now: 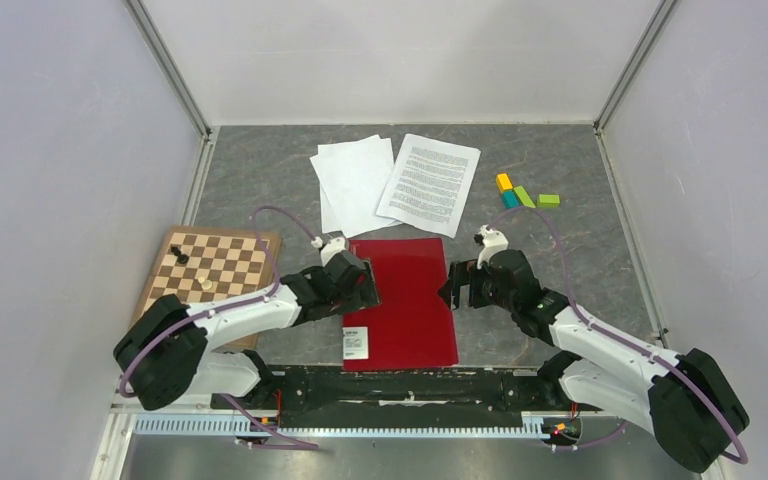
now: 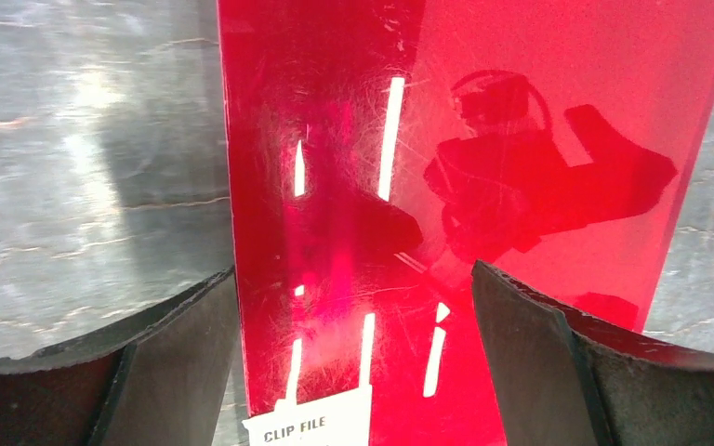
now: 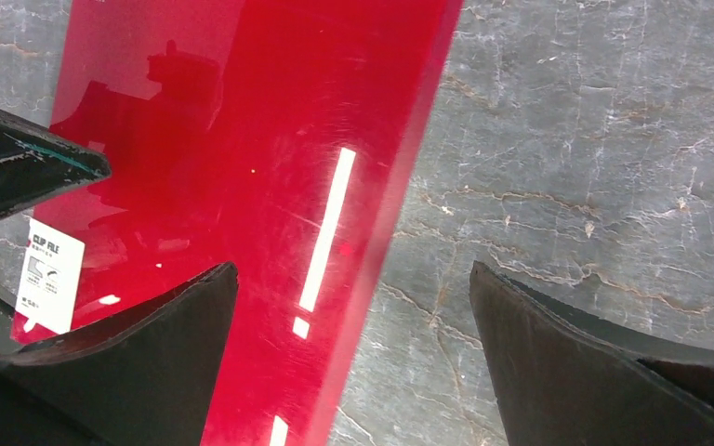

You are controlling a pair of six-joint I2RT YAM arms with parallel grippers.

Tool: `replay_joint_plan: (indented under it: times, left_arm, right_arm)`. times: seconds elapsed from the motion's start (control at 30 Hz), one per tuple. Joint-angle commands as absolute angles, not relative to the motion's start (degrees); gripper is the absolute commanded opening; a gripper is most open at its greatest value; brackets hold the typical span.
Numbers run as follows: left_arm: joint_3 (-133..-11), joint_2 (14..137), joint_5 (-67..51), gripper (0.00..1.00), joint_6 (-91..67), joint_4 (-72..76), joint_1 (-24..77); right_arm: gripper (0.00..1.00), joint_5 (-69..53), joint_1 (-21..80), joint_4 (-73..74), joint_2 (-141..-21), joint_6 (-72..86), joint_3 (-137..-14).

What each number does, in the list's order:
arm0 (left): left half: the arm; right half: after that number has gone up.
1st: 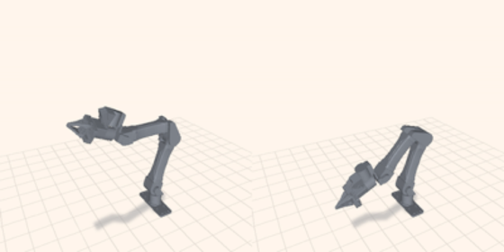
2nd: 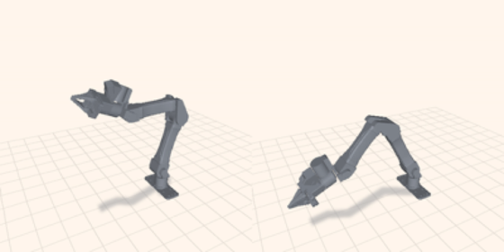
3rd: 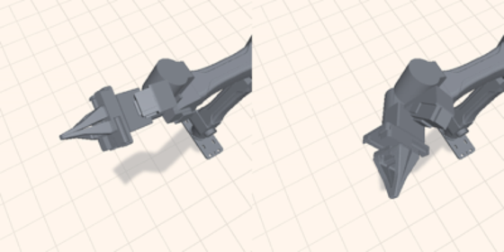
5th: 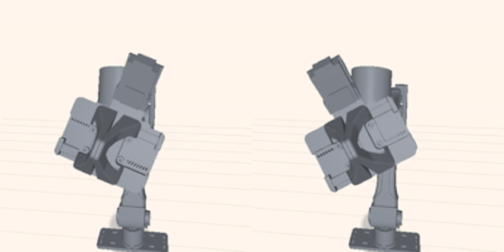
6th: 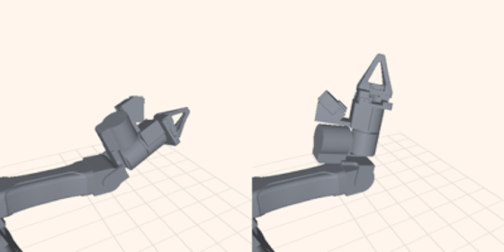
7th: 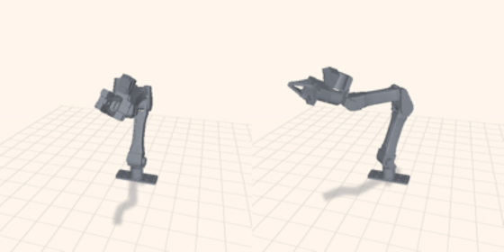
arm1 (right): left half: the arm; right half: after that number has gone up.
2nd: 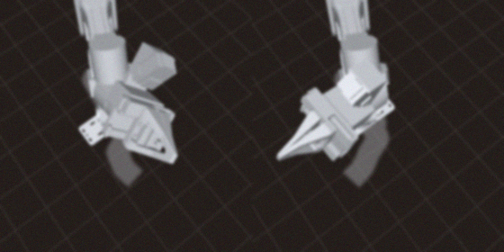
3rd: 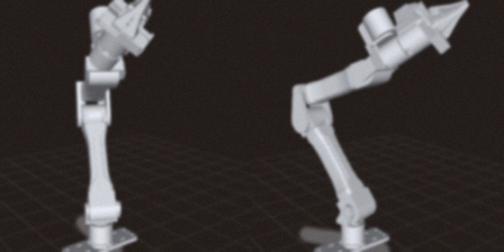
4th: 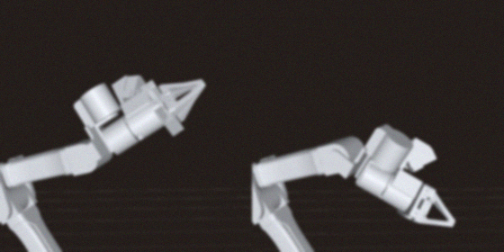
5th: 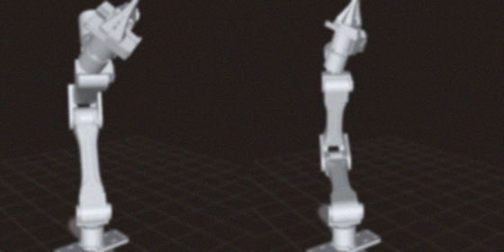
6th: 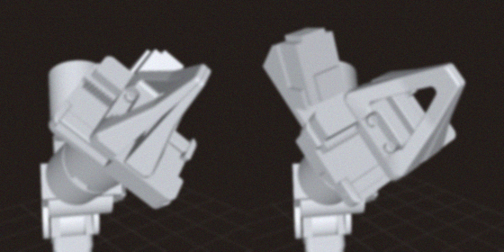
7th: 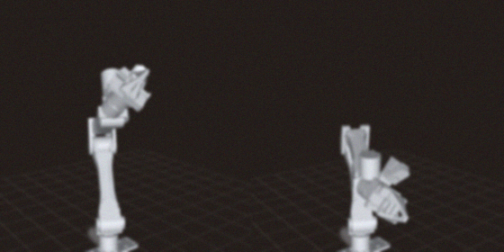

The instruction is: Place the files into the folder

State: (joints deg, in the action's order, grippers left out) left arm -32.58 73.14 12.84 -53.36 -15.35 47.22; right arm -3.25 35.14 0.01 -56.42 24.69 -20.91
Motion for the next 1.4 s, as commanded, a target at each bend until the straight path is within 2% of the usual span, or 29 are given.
replay_joint_plan:
  times: [0.0, 0.23, 0.5, 0.63, 0.7, 0.77, 0.9, 1.0, 1.37]
  left_arm:
    - [-34.74, 77.72, 11.16, 0.97, -60.19, -11.47, 49.54]
    - [-41.44, 81.85, 12.07, 0.97, -57.88, -12.61, 51.32]
    - [-44.14, 73.19, 18.00, 0.96, -50.75, -25.71, 51.77]
    - [-42.77, 70.92, 12.54, 0.80, -48.64, -20.79, 51.69]
    - [-42.33, 71.93, 10.09, 0.67, -48.71, -18.36, 51.73]
    - [-42.19, 73.73, 8.71, 0.49, -48.99, -17.09, 51.71]
    - [-41.59, 76.86, 8.14, 0.23, -49.81, -15.98, 51.65]
    - [-40.43, 77.08, 9.09, 0.15, -50.27, -15.47, 51.68]
    - [-38.83, 74.69, 14.04, 0.02, -50.26, -18.95, 51.68]
  right_arm:
    - [0.98, -2.46, 35.24, -2.28, -57.92, 24.47, -21.12]
    - [0.99, -0.44, 33.71, 2.29, -60.35, 22.51, -24.83]
    - [0.98, -1.47, 30.94, 6.03, -55.04, 23.15, -22.72]
    - [0.98, -3.00, 30.90, 5.76, -53.97, 25.01, -21.21]
    - [0.99, -3.06, 30.99, 5.49, -54.17, 25.52, -20.76]
    - [0.98, -3.20, 30.96, 5.45, -54.52, 25.64, -20.79]
    - [0.99, -3.27, 30.95, 5.44, -54.78, 25.66, -20.51]
    - [0.99, -3.25, 30.94, 5.50, -54.78, 25.66, -20.27]
    - [0.99, -3.95, 30.94, 4.41, -56.69, 25.75, -19.78]
